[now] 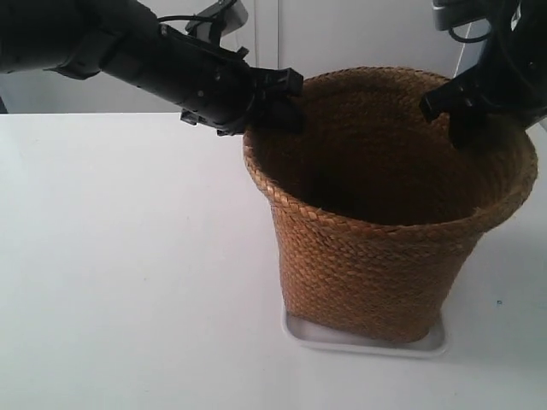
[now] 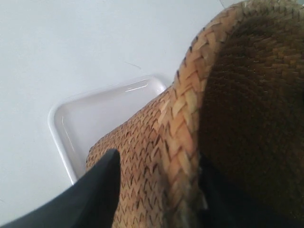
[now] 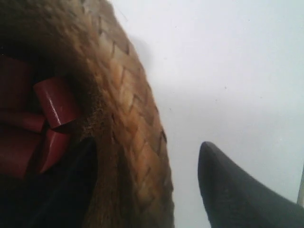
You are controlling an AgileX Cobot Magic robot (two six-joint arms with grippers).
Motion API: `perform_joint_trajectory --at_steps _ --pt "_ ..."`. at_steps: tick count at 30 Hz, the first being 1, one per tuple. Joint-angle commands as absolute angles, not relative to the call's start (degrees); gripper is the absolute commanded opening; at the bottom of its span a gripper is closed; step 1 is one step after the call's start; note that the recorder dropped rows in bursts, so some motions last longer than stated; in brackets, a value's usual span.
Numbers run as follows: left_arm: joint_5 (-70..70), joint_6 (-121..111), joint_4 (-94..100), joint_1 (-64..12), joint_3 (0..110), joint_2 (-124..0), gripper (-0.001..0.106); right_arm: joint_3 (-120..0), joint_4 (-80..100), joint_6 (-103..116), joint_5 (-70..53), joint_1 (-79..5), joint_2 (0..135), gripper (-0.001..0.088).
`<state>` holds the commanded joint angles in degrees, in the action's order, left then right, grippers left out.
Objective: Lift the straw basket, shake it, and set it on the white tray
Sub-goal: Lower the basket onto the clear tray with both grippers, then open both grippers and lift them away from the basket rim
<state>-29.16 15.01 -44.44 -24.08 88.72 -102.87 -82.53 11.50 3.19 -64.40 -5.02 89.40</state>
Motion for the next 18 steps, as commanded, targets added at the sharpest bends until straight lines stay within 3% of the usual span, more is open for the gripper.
perform_joint_trajectory --at_steps 10,18 --pt "-30.3 15.01 -38.89 -24.08 88.72 -95.8 0.062 -82.63 12.03 4.38 -64.94 -5.02 80.31 0.0591" --pt "-41.08 11.7 -36.53 -24.08 88.72 -90.79 0.062 -82.63 8.65 2.68 -66.0 -5.29 71.7 0.0591"
